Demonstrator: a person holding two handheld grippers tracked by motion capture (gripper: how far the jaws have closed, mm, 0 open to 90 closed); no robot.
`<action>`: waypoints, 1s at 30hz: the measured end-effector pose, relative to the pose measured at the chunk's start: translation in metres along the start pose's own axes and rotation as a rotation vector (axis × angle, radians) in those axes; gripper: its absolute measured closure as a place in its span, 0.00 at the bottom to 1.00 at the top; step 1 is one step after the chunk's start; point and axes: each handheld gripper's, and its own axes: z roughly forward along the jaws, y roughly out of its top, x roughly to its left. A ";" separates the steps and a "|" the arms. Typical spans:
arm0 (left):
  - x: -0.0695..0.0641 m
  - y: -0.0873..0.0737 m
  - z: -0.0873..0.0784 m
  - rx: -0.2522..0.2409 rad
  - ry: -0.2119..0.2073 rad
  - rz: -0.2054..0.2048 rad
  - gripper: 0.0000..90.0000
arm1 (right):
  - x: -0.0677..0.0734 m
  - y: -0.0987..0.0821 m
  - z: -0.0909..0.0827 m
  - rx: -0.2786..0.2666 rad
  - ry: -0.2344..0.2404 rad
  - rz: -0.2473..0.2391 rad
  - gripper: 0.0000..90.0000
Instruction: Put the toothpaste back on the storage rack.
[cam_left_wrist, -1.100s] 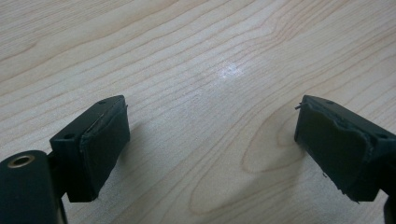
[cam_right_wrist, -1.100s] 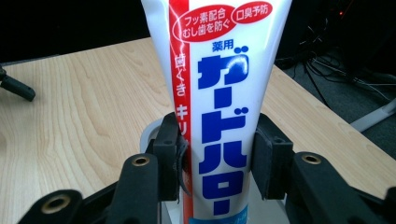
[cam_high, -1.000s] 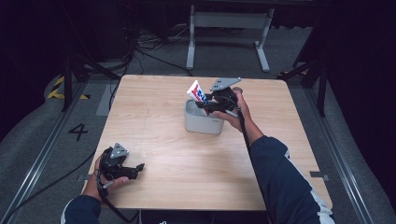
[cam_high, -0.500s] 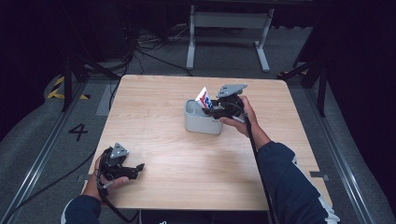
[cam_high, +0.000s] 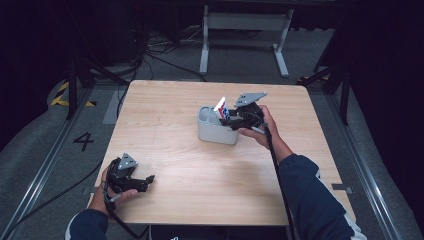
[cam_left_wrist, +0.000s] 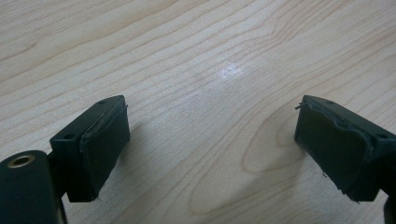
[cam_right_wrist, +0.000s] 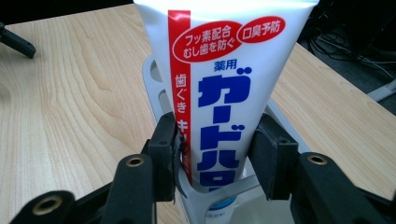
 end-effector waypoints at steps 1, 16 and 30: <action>0.000 0.000 0.000 0.001 0.000 0.001 0.12 | 0.000 0.000 0.000 0.002 0.001 0.002 0.63; 0.000 0.000 0.000 0.000 0.000 0.000 0.12 | 0.000 0.000 -0.004 0.014 0.013 0.001 0.56; 0.000 0.000 0.000 0.000 0.000 0.000 0.12 | 0.000 -0.003 -0.008 -0.008 0.000 0.016 0.51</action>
